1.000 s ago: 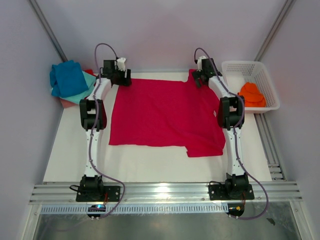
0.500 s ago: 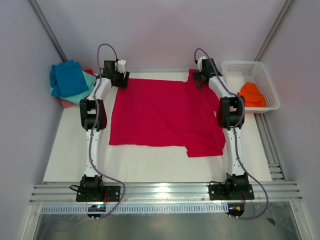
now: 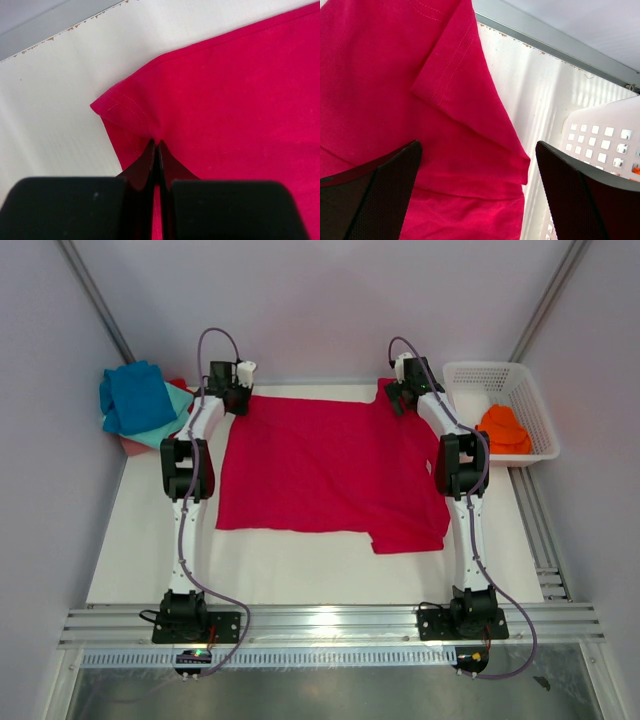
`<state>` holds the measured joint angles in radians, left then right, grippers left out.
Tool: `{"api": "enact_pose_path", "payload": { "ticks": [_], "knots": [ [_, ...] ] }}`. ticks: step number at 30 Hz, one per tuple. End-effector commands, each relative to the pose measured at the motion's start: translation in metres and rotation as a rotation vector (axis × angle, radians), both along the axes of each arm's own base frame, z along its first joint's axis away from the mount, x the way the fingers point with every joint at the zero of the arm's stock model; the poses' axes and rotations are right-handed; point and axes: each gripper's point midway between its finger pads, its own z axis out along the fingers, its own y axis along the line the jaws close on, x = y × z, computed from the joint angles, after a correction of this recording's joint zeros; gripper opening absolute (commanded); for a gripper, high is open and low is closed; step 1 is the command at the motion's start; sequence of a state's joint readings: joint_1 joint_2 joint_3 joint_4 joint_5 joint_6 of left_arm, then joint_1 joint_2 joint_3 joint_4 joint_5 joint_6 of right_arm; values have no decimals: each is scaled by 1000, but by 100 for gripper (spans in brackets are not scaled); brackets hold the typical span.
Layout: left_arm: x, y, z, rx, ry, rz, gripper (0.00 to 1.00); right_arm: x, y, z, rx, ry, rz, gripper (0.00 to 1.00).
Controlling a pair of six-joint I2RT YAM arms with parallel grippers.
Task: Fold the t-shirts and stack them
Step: Flatten the tshirt out, then fold the tshirt
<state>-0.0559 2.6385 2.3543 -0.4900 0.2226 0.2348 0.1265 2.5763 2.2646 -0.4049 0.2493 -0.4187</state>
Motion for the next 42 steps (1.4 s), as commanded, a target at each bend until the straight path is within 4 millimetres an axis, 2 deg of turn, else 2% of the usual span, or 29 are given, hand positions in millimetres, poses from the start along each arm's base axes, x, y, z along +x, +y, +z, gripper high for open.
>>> {"api": "enact_pose_path", "payload": {
  "ticks": [1,4,7,8,9,11,12,14,15,23,24,25,27,29,36,42],
  "knots": [
    [-11,2,8,1,38,-25,0,3,0,9,-5,-11,12,99],
    [-14,1,7,-10,50,-29,0,3,4,8,0,-4,28,99],
    [-16,1,7,-5,57,-29,0,1,9,6,16,13,62,86],
    [-16,2,7,0,58,-28,0,0,11,6,19,18,71,73],
    [-16,2,9,4,58,-25,0,0,12,5,24,21,81,48],
    [-19,3,7,11,65,-29,0,-1,14,5,28,26,89,35],
    [-20,4,9,14,64,-28,0,-1,15,5,31,27,94,21],
    [-22,4,7,16,70,-31,0,-1,15,5,32,29,98,6],
    [-23,5,7,18,71,-29,0,-1,15,5,33,27,97,3],
    [-26,5,5,18,83,-30,0,1,11,8,11,11,80,5],
    [-26,5,5,18,83,-30,0,1,13,7,3,11,86,17],
    [-26,5,5,19,83,-29,0,2,9,8,-12,6,73,57],
    [-26,5,6,21,81,-29,0,0,13,2,-24,19,77,72],
    [-26,5,6,19,82,-29,0,-1,17,0,-37,28,85,82],
    [-33,4,6,12,106,-34,0,-2,24,-6,-83,42,104,83],
    [-53,-2,13,-16,152,-64,0,-4,25,-8,-78,62,91,82]
  ]
}}
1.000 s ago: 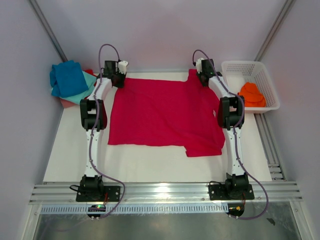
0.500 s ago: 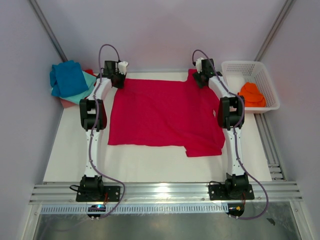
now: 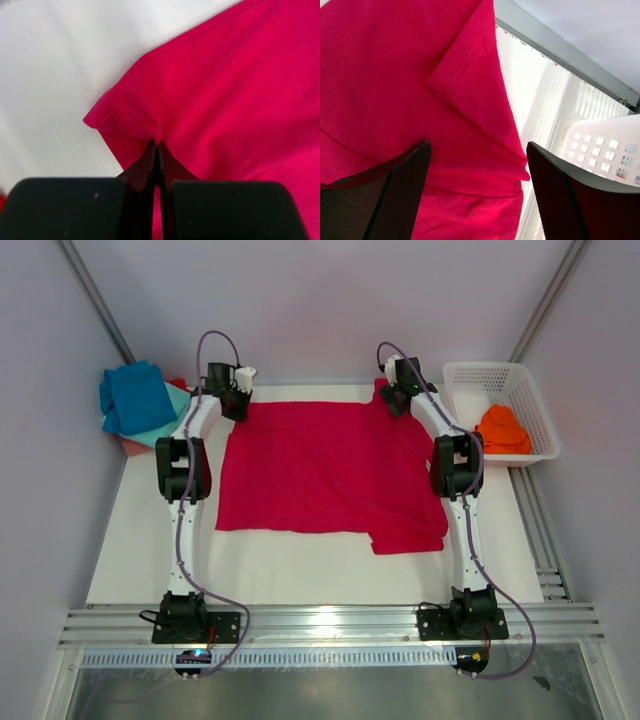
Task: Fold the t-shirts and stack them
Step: Fold the tshirt
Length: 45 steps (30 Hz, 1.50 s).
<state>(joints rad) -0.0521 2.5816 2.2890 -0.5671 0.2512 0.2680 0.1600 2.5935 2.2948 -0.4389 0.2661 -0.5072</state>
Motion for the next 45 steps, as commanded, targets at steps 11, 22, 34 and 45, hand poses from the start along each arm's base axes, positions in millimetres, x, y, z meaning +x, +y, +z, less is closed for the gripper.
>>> {"api": "enact_pose_path", "payload": {
  "ticks": [11,22,34,45],
  "knots": [
    [-80,-6,26,-103,235,-63,0,-20,23,-14,54,123,69,54],
    [-84,-3,54,-97,191,-71,0,-25,28,-21,56,135,91,3],
    [-84,0,58,-118,184,-58,0,-22,34,61,112,-16,102,3],
    [-71,4,85,-102,93,-34,0,-18,26,137,102,-180,69,3]
  ]
}}
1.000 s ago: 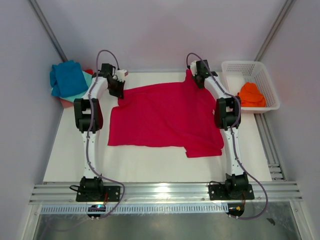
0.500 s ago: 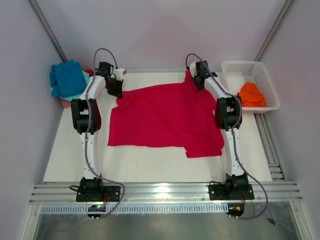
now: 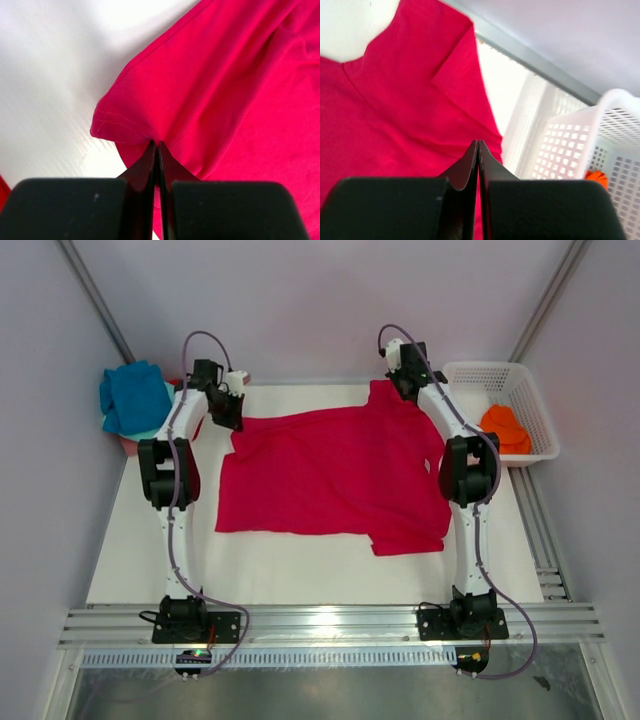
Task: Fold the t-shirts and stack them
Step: Fold the tshirt
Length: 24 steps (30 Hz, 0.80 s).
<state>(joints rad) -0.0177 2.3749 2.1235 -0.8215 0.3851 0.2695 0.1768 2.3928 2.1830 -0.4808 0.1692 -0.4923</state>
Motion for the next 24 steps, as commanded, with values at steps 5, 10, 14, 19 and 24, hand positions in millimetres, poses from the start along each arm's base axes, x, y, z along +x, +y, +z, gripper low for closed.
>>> {"api": "enact_pose_path", "payload": {
  "ticks": [5,10,14,19,24],
  "knots": [
    [10,1,49,-20,-112,13,0,-13,-7,26,-13,-1,-52,53],
    [9,-1,43,-30,-96,12,0,-23,-12,-2,-11,68,-107,56],
    [5,-3,42,-45,-82,5,0,-24,-12,-11,-3,104,-128,56],
    [2,-8,44,-70,-80,-4,0,-27,-16,-22,-23,141,-148,60],
    [-1,-13,46,-102,-68,-7,0,-28,-17,-32,-34,162,-149,60]
  ]
}}
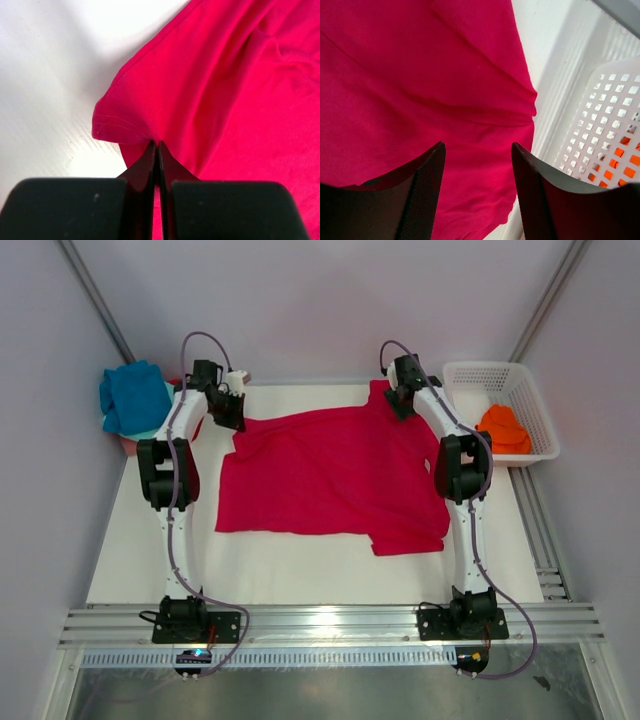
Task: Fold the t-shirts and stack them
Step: Fold the tshirt
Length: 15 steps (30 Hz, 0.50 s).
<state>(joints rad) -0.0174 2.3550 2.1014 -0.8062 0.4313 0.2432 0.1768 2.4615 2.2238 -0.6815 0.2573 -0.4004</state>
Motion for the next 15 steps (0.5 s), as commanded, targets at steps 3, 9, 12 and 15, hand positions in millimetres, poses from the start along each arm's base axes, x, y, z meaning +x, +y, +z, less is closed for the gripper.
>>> {"api": "enact_pose_path", "payload": {
  "ticks": [3,9,12,15],
  "knots": [
    [-1,-7,41,-59,-64,-9,0,8,0,16,-5,-43,-21,60],
    [-8,-10,40,-77,-55,-16,0,11,-4,5,-31,-37,-25,61],
    [-10,-9,37,-72,-48,-18,0,12,-4,-1,-38,-26,-19,61],
    [-11,-9,37,-74,-48,-19,0,11,-1,-5,-25,-10,2,61]
  ]
}}
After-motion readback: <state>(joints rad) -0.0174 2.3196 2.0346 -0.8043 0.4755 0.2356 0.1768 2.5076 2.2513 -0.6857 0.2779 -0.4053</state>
